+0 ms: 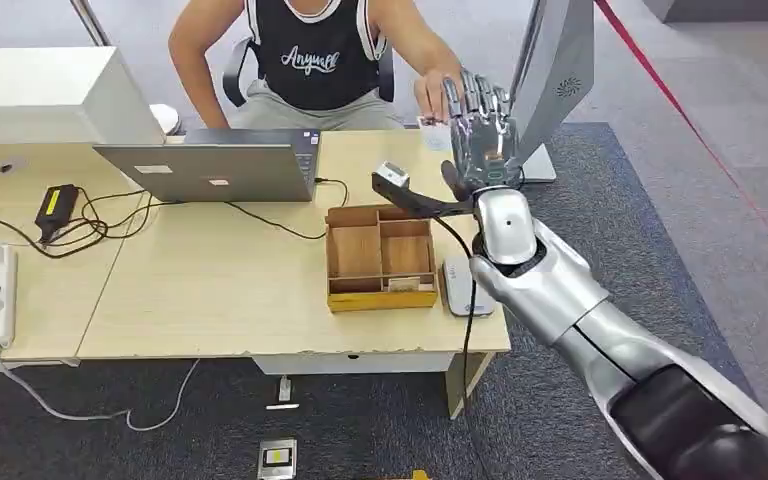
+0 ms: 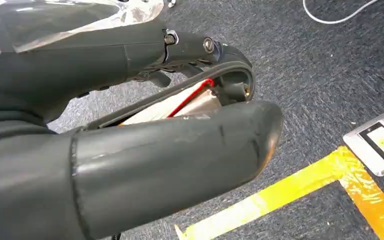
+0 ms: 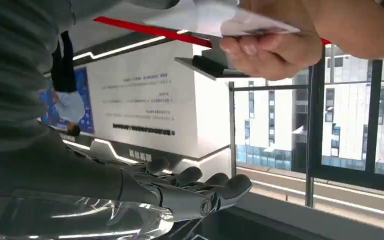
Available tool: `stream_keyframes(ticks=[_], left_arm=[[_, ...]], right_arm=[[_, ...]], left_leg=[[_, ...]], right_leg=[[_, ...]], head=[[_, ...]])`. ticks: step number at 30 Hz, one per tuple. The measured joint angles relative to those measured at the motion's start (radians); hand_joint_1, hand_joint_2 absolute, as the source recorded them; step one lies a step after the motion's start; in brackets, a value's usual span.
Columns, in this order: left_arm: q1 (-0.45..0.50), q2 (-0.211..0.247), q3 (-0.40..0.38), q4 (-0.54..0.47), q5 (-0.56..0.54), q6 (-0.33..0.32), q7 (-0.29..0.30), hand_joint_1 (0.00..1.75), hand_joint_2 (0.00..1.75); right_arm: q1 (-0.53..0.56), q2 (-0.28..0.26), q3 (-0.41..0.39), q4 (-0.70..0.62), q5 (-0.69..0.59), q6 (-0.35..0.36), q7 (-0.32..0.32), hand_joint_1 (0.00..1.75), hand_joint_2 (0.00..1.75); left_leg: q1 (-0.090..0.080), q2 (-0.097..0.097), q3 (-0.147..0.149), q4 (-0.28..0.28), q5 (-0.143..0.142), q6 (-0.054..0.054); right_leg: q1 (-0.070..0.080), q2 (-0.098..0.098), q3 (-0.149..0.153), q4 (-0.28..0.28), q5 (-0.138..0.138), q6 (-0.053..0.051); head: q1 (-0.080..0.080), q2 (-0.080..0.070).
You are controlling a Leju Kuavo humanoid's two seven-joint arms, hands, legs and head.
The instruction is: Pass the card to the sensor for recognition and then transmit it.
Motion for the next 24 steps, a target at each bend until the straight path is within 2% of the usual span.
stream_keyframes(ticks=[6, 24], left_arm=[[0.001, 0.001, -0.002, 0.0, 0.012, 0.008, -0.006, 0.0, 0.0], [0.006, 0.008, -0.002, 0.0, 0.027, 0.011, -0.008, 0.0, 0.0]], right_arm=[[-0.051, 0.016, 0.05, 0.088, 0.04, 0.069, 0.01, 0.0, 1.75], [-0.09, 0.039, 0.109, 0.181, 0.008, 0.059, 0.018, 0.0, 1.75]], left_leg=[[0.0, 0.0, 0.0, 0.0, 0.0, 0.0], [0.0, 0.0, 0.0, 0.0, 0.0, 0.0]], right_leg=[[0.0, 0.0, 0.0, 0.0, 0.0, 0.0], [0.0, 0.0, 0.0, 0.0, 0.0, 0.0]], head=[[0.0, 0.0], [0.0, 0.0]])
